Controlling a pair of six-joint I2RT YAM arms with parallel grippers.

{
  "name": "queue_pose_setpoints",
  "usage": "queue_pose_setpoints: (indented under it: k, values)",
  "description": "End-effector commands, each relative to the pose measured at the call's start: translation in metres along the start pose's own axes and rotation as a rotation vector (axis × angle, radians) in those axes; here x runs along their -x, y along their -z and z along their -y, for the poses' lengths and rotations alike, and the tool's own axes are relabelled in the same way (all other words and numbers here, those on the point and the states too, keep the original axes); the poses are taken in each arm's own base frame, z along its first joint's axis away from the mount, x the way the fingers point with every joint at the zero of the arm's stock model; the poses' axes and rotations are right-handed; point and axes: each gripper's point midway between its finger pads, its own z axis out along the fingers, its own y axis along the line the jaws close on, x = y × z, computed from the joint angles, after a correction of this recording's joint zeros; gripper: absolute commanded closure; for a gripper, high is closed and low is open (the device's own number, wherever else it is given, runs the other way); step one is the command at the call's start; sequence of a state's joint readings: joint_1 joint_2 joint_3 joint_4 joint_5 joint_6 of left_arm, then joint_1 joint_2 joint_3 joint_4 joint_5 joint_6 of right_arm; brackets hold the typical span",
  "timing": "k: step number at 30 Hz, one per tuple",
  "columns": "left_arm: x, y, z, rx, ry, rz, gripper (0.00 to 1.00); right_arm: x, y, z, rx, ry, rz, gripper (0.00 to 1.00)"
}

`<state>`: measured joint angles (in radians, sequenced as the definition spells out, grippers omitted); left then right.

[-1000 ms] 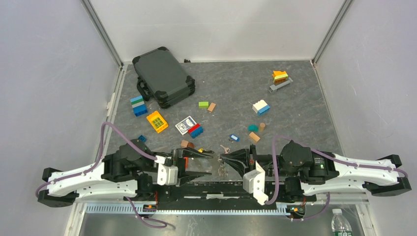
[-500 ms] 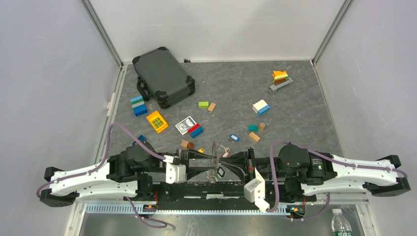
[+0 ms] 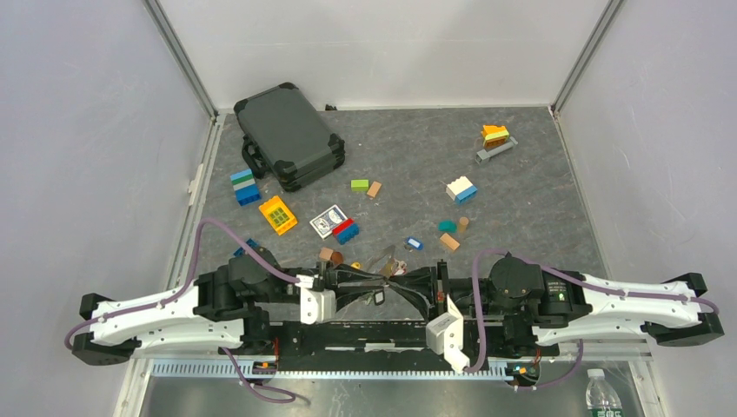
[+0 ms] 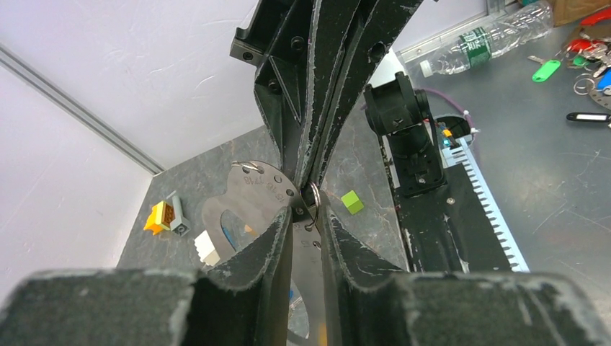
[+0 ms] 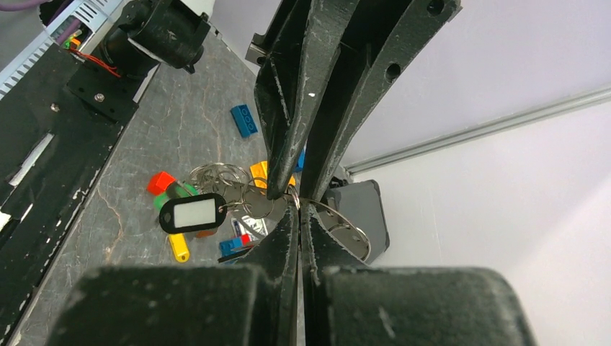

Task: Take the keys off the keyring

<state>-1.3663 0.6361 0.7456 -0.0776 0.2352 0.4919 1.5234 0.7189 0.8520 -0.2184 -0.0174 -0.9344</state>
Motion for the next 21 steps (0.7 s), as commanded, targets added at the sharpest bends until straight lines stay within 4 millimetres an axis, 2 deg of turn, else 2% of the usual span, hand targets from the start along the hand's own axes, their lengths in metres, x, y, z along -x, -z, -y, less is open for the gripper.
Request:
queue_pose_setpoints:
  k: [1, 11, 15, 21]
  values:
    - [0.013, -0.006, -0.004, -0.008, -0.039, 0.048, 0.72, 0.009, 0.0, 0.032, -0.138, -0.034, 0.019, 1.0]
    - [0.012, -0.007, 0.001, -0.032, -0.044, 0.047, 0.75, 0.01, 0.007, 0.042, -0.23, -0.076, 0.047, 1.0]
    - [0.014, -0.007, 0.003, -0.044, -0.054, 0.059, 0.69, 0.009, 0.013, 0.046, -0.308, -0.114, 0.083, 1.0]
    - [0.019, -0.005, 0.002, -0.043, -0.061, 0.08, 0.68, 0.01, 0.024, 0.05, -0.446, -0.187, 0.182, 1.0]
